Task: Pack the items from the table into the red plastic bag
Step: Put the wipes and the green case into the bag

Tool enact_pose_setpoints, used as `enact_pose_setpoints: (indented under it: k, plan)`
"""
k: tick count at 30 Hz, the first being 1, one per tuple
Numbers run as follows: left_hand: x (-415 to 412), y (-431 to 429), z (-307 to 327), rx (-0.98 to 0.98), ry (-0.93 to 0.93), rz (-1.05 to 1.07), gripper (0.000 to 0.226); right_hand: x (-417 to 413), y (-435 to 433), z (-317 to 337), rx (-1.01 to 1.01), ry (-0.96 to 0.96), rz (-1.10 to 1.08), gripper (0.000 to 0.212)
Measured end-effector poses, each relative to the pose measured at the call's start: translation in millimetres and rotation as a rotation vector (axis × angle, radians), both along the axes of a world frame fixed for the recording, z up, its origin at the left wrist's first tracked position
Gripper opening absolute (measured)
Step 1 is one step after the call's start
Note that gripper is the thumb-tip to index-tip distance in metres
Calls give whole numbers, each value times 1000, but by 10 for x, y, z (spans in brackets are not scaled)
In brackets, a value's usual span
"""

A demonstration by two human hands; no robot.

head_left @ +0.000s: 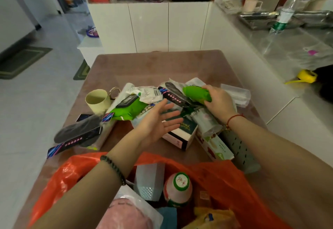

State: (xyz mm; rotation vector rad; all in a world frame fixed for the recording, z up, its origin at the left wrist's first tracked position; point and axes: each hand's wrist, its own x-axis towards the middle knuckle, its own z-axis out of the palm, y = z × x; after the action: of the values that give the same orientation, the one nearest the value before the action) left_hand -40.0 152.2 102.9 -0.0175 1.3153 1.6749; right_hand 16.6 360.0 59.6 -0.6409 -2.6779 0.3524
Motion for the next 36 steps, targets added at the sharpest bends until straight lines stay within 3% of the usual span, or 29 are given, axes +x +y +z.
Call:
enact_pose_setpoints:
  k: [3,6,9,11,14,16,19,23,27,29,32,36]
  plan:
    - [38,-39,97,111,-104,45,41,116,-15,205,-68,161,15,43]
    - [113,-80,230,188,-128,30,58,269,-243,577,-99,375,49,40]
    - [213,-161,407,304,-136,-6,87,573,-698,958,56,627,248,37]
    - [278,-271,552,392,-95,-22,90,805,-1038,1071,190,687,459,34]
    - [396,-537,672,430,-32,-6,71,1040,-1463,1065,266,546,606,20]
    - [471,-761,615,425,-4,11,53,1139,-1658,1018,198,352,584,29]
    - [559,-1108,433,389,36,70,40,1289,-1916,940,-163,46,514,65]
    - [644,-1563,152,285,44,131,42,1363,-2363,813,-733,91,359,64]
    - [689,-1870,-139,187,-4,86,50,1148,-2541,518,-961,-155,286,93]
    - [636,-1951,-283,83,44,98,51,1062,-2560,325,-1074,-226,267,94]
    - [552,-2065,-459,-99,333,96,31,1035,-2570,76,-1078,-193,277,74]
    - [422,-2253,-478,-277,911,178,53,1078,-2488,19,-815,-248,292,72]
